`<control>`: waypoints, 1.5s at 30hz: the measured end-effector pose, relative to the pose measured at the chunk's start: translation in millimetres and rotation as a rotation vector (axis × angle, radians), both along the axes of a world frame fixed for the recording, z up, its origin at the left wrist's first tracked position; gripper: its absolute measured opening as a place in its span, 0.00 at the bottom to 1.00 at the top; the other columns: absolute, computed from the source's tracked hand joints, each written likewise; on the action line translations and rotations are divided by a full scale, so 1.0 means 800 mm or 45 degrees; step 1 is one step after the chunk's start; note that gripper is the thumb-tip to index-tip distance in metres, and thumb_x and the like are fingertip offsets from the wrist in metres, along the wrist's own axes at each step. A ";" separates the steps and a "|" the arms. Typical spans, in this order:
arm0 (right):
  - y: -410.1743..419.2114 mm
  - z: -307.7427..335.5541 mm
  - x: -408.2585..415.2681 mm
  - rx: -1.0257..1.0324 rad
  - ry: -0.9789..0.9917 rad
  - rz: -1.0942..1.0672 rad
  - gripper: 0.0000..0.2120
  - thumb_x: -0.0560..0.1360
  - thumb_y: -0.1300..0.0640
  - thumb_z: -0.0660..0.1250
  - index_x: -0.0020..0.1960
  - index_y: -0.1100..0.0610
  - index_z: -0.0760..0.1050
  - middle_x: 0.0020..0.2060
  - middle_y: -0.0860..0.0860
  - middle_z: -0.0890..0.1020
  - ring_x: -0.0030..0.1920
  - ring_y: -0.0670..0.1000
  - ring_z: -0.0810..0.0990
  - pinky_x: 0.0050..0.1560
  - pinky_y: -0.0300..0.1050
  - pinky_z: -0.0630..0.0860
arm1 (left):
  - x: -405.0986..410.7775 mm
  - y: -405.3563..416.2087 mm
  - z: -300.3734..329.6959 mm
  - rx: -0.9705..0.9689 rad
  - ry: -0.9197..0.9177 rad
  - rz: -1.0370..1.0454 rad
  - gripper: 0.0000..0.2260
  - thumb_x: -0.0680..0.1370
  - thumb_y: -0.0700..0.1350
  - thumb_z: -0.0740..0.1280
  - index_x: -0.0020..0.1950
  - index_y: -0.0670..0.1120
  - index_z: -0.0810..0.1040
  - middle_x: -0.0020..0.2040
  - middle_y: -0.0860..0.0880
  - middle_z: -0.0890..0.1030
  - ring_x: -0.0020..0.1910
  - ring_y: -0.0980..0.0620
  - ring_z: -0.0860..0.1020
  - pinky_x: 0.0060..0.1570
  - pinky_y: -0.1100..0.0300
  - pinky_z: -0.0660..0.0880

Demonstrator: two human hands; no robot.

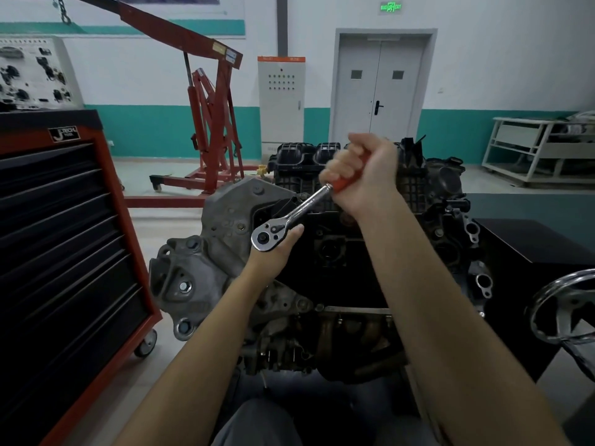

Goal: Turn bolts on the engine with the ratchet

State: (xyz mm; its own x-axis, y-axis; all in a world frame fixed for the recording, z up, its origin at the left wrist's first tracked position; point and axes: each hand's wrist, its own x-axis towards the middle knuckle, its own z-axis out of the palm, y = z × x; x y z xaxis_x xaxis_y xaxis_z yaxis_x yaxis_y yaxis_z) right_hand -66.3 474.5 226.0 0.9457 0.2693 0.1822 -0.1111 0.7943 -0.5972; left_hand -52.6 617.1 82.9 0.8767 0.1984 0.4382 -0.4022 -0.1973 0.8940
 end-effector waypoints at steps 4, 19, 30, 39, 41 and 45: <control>0.015 0.015 0.011 -0.097 -0.029 0.120 0.19 0.74 0.62 0.59 0.26 0.54 0.61 0.18 0.46 0.61 0.19 0.45 0.58 0.23 0.34 0.59 | -0.001 0.006 0.000 0.054 -0.004 -0.068 0.24 0.79 0.44 0.67 0.26 0.53 0.61 0.23 0.58 0.62 0.22 0.60 0.59 0.26 0.68 0.59; -0.006 -0.100 -0.090 0.604 0.089 -0.413 0.16 0.70 0.59 0.59 0.24 0.53 0.63 0.20 0.48 0.62 0.21 0.47 0.62 0.27 0.37 0.67 | -0.003 0.002 -0.005 0.032 -0.145 0.106 0.23 0.79 0.37 0.67 0.26 0.46 0.63 0.20 0.58 0.65 0.21 0.61 0.65 0.27 0.71 0.62; 0.017 0.001 -0.021 -0.028 -0.077 -0.031 0.19 0.75 0.63 0.59 0.26 0.55 0.63 0.19 0.47 0.62 0.19 0.46 0.59 0.23 0.35 0.61 | -0.004 0.006 -0.009 -0.112 -0.039 -0.017 0.18 0.72 0.47 0.67 0.26 0.52 0.63 0.23 0.59 0.63 0.24 0.60 0.61 0.29 0.66 0.60; 0.003 -0.111 -0.114 0.653 0.109 -0.473 0.14 0.68 0.57 0.61 0.25 0.54 0.64 0.22 0.48 0.64 0.24 0.48 0.65 0.31 0.42 0.69 | -0.004 -0.004 0.001 -0.118 -0.194 0.050 0.27 0.79 0.42 0.68 0.23 0.53 0.60 0.20 0.58 0.62 0.20 0.60 0.61 0.25 0.72 0.60; 0.004 -0.112 -0.115 0.613 0.056 -0.459 0.16 0.69 0.57 0.60 0.24 0.54 0.64 0.22 0.48 0.63 0.23 0.48 0.63 0.30 0.41 0.69 | -0.004 -0.003 0.000 -0.103 -0.188 0.051 0.30 0.80 0.40 0.66 0.20 0.53 0.60 0.19 0.58 0.61 0.19 0.60 0.59 0.24 0.71 0.58; -0.001 -0.073 -0.078 0.430 -0.066 -0.381 0.18 0.73 0.60 0.58 0.25 0.53 0.62 0.19 0.47 0.61 0.21 0.47 0.59 0.26 0.37 0.63 | 0.003 0.002 -0.009 -0.145 -0.125 0.126 0.22 0.79 0.39 0.67 0.26 0.51 0.68 0.21 0.59 0.70 0.23 0.62 0.68 0.28 0.71 0.67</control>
State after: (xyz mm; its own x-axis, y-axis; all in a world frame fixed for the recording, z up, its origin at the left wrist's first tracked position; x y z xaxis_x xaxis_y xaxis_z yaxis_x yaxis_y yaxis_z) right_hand -128.6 473.6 167.9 0.9602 -0.0972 0.2617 0.1761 0.9382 -0.2978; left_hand -50.5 618.7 75.8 0.8045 0.3347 0.4907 -0.4725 -0.1400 0.8702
